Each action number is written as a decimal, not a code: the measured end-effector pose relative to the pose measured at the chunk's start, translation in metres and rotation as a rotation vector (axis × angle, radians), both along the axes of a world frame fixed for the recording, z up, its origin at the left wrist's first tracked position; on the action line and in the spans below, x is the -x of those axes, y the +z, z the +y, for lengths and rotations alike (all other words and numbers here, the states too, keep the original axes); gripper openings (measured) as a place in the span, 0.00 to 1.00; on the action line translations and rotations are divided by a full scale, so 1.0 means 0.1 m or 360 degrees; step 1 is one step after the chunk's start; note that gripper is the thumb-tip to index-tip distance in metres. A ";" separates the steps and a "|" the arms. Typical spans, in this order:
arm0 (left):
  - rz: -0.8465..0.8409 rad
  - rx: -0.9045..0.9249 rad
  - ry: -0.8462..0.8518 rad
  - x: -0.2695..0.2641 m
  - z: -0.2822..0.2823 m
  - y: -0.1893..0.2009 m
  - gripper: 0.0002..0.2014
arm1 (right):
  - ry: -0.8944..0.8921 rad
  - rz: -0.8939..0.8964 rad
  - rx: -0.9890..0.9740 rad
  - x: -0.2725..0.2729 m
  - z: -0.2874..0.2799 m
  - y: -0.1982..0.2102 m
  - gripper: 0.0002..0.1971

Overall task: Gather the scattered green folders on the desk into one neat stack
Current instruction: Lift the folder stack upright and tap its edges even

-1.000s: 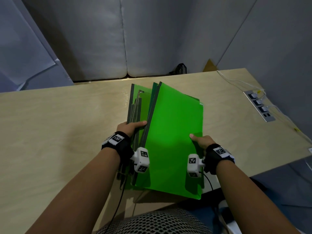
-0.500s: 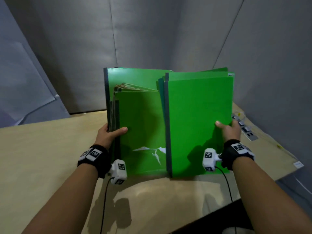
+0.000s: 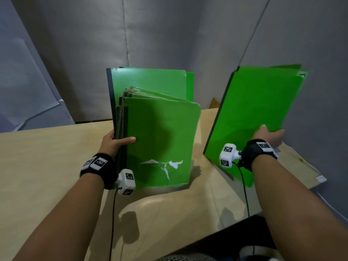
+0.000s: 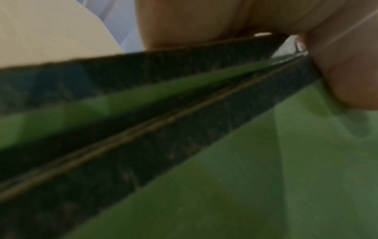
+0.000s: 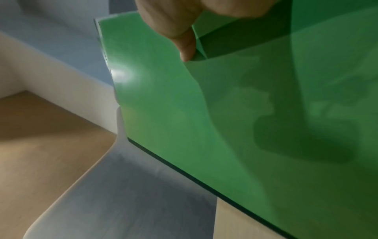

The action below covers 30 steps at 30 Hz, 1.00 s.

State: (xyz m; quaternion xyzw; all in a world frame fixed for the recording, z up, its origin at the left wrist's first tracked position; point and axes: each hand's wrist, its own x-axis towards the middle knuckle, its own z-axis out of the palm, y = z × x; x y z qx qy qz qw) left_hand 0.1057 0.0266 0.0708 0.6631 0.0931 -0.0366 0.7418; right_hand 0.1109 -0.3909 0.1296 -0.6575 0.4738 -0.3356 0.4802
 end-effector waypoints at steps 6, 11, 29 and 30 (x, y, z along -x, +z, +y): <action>-0.0069 -0.0060 -0.0205 0.02 0.00 0.08 0.31 | 0.0552 -0.0351 -0.0276 -0.11 0.42 -0.04 0.19; -0.0168 -0.0073 -0.0224 0.00 -0.07 0.11 0.32 | 0.0826 -0.0389 -0.0876 0.01 0.92 -0.36 0.18; -0.0308 -0.0002 -0.0114 -0.21 -0.29 0.03 0.39 | 0.1593 -0.0218 -0.0395 0.03 0.96 -0.36 0.27; -0.0320 0.0021 -0.0122 -0.21 -0.31 0.05 0.38 | 0.1615 -0.0231 -0.0376 0.02 0.94 -0.33 0.28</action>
